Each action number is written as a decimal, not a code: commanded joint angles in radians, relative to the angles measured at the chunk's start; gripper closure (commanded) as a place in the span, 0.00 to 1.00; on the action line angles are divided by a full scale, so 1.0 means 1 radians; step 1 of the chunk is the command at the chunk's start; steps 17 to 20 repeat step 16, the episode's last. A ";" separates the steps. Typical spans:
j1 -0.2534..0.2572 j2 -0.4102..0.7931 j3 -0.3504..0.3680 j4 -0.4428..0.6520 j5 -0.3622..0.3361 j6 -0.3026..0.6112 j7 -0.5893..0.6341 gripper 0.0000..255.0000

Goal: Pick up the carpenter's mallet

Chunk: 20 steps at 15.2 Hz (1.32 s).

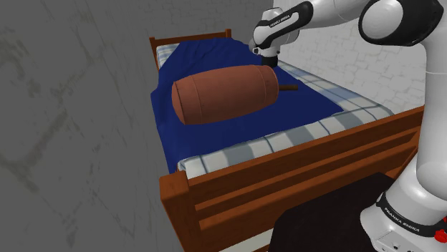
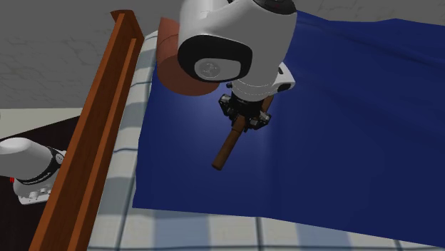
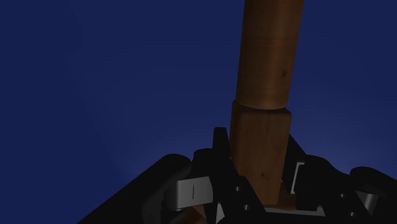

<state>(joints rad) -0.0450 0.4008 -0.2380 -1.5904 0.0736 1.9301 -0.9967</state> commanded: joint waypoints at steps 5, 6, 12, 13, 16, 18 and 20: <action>-0.001 -0.017 -0.003 0.050 -0.005 -0.067 0.002 1.00; -0.001 -0.019 -0.003 0.060 -0.005 -0.080 0.002 1.00; -0.003 -0.029 -0.005 0.127 -0.008 -0.156 0.003 1.00; -0.003 -0.029 -0.005 0.140 -0.009 -0.169 0.004 1.00; -0.004 -0.030 -0.005 0.154 -0.009 -0.184 0.004 1.00; -0.004 -0.030 -0.005 0.154 -0.009 -0.184 0.004 1.00; -0.004 -0.030 -0.005 0.154 -0.009 -0.184 0.004 1.00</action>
